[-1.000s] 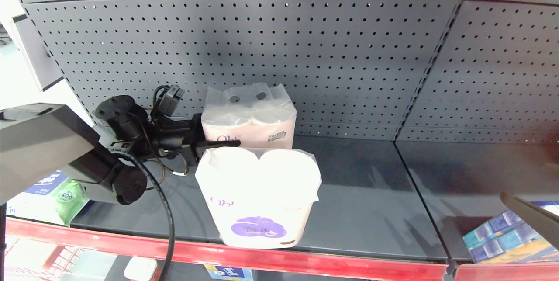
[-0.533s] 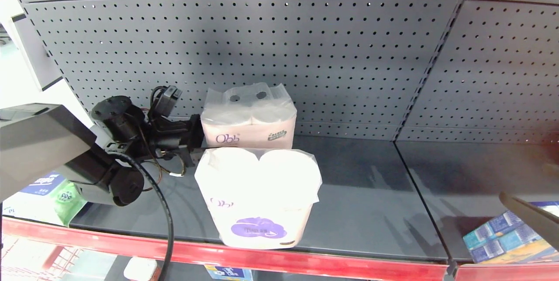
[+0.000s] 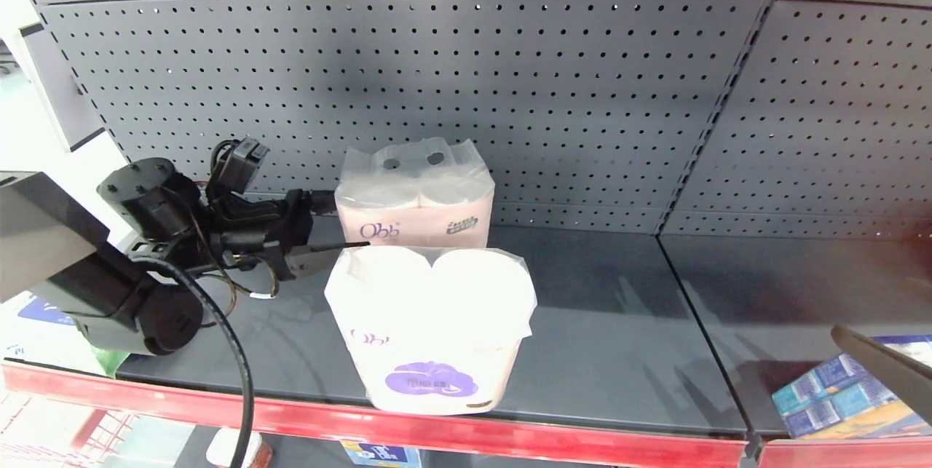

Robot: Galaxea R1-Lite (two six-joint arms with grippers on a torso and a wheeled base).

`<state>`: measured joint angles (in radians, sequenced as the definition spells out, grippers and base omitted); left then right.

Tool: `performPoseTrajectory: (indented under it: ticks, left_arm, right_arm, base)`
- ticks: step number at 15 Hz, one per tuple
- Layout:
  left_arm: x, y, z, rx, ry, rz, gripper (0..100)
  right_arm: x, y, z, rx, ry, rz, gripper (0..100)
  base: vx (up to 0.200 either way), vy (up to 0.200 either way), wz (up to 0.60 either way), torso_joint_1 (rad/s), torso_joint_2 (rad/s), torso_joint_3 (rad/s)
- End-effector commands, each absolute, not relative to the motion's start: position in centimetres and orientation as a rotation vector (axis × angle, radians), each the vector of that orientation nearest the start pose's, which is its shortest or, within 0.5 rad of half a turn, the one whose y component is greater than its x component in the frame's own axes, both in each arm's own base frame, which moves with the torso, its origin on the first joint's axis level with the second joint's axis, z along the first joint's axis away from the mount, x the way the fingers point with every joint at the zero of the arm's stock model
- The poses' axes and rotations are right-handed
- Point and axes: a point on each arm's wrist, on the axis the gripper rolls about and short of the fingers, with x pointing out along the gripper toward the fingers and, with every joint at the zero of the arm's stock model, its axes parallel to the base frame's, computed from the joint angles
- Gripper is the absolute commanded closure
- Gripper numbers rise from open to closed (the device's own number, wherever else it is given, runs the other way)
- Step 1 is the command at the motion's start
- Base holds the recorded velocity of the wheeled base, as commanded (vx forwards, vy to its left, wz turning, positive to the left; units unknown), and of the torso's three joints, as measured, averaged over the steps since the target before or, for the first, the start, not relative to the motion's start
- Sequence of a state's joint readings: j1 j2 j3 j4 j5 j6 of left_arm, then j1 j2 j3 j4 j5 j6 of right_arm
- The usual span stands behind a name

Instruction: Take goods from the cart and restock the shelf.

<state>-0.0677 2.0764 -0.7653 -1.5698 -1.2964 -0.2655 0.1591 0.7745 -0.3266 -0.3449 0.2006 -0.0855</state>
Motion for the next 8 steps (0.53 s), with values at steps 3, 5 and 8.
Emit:
performPoseTrajectory:
  ticks: [3,5,8]
  left_arm:
    - [33.2,-2.1,14.1,-0.057,-0.048,-1.304,0]
    - [32.6,-1.0,14.1,-0.059,-0.043,-1.27,0]
    - [31.4,0.5,14.7,-0.062,-0.044,-1.211,0]
  right_arm:
    - [7.5,1.6,19.1,-0.084,0.088,0.361,0]
    - [7.5,1.6,19.1,-0.084,0.088,0.361,0]
    - [7.5,1.6,19.1,-0.084,0.088,0.357,0]
  base:
    - [0.0,0.0,0.0,0.0,0.0,0.0]
    - [0.0,0.0,0.0,0.0,0.0,0.0]
    - [0.0,0.0,0.0,0.0,0.0,0.0]
